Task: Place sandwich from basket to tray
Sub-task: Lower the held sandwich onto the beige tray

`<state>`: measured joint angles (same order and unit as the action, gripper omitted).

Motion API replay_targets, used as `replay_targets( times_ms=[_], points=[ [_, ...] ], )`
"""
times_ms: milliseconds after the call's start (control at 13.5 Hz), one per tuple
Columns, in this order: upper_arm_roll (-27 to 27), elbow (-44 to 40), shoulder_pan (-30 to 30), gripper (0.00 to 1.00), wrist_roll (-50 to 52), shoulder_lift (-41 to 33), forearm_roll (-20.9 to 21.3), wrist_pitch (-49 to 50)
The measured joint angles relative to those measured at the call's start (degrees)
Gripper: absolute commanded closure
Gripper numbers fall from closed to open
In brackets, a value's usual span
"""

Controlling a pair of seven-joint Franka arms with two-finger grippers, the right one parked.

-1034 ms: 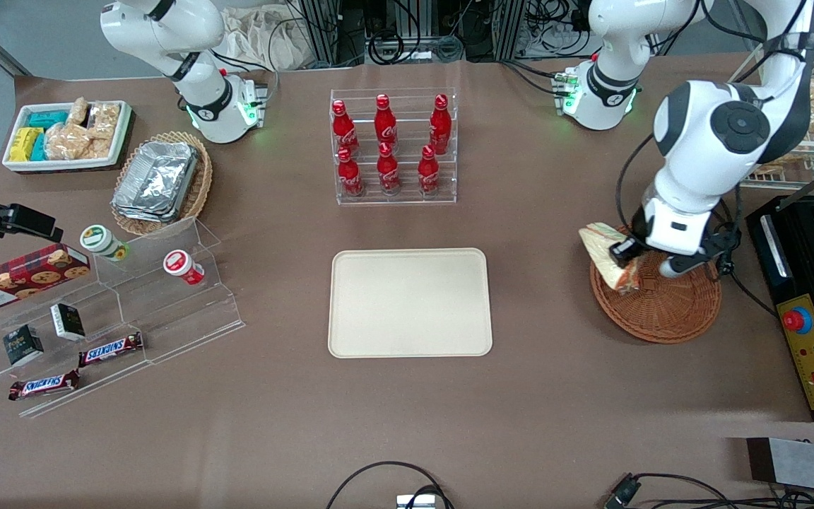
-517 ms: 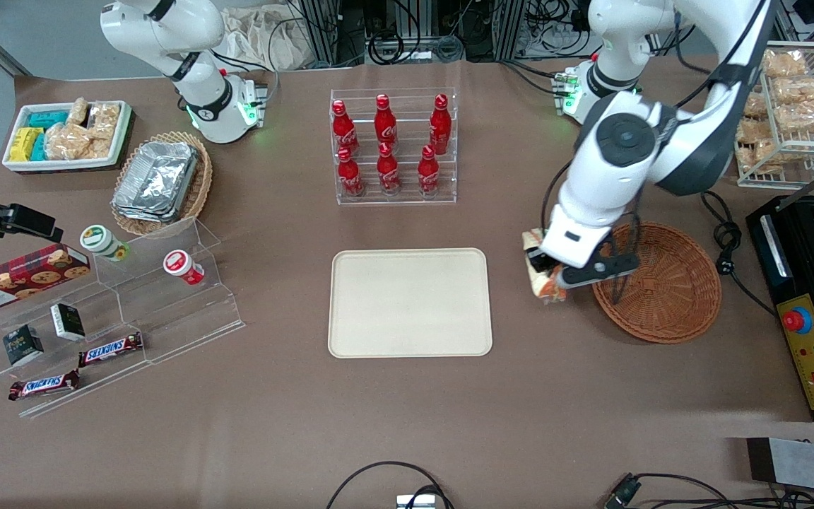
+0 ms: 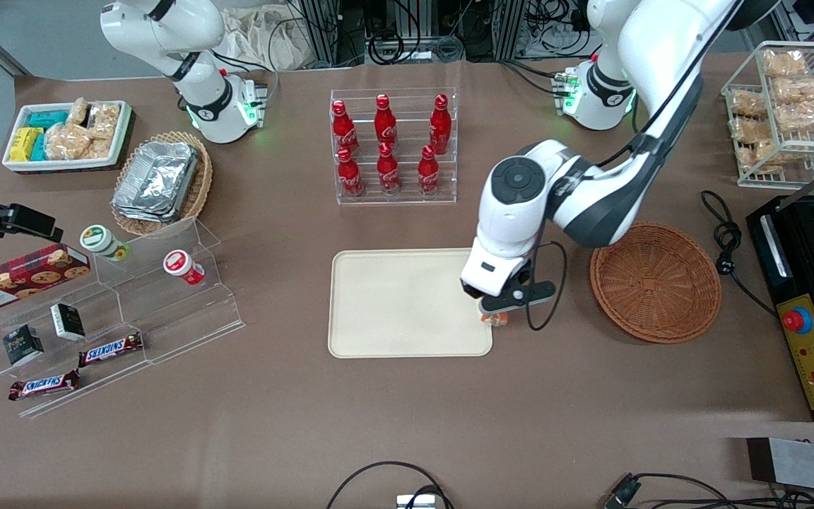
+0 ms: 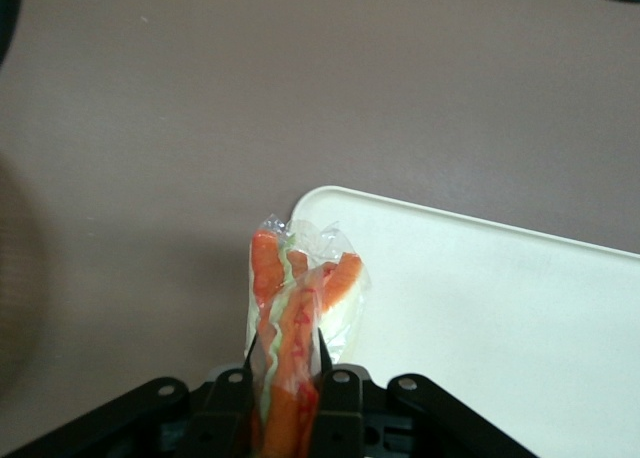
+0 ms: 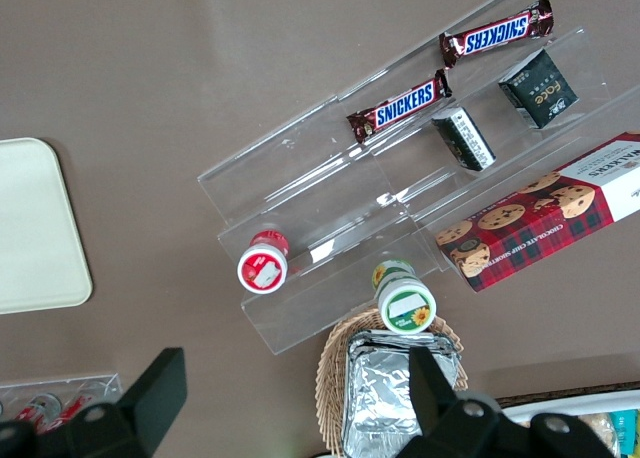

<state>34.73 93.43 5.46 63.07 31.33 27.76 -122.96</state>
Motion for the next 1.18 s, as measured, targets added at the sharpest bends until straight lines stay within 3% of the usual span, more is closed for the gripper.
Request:
replay_targets(
  times_ms=[295, 665, 1182],
  points=[
    [-0.03, -4.30, 2.24, 0.96, 1.36, 5.64, 1.12, -0.07],
    [-0.04, -5.30, 3.53, 0.91, 1.61, 10.20, 6.93, -2.86],
    [-0.04, -6.00, 4.84, 0.90, 1.60, 13.63, 10.49, -5.59]
  ],
)
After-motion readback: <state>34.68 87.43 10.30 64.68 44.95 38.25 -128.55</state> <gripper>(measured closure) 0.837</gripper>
